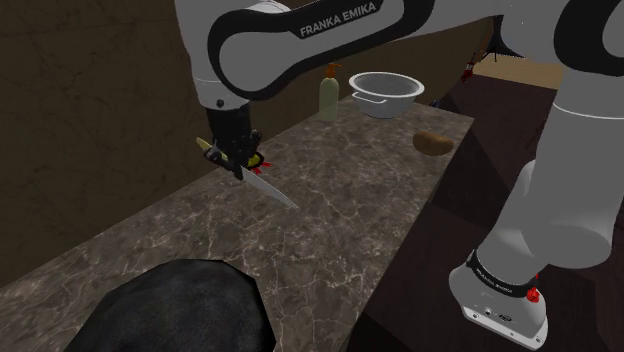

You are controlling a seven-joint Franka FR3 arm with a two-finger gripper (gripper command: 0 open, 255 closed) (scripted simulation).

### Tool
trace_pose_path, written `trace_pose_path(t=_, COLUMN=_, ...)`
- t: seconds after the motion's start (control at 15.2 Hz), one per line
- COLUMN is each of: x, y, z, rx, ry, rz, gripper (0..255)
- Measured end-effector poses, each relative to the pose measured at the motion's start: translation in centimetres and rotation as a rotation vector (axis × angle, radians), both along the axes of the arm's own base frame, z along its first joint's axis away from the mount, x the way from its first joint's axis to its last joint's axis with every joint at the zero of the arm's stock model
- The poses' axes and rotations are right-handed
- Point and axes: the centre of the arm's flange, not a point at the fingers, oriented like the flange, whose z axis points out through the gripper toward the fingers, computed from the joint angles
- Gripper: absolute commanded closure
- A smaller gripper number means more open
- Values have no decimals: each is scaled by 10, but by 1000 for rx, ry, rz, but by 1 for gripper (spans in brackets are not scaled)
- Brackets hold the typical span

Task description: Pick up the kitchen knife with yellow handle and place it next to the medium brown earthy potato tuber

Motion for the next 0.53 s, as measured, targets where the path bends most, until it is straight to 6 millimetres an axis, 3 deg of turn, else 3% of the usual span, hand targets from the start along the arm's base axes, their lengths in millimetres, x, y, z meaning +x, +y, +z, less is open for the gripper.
trace_pose_path(t=0.53, x=2, y=-104, z=-2, rx=0, ry=0, rz=0, gripper=255)
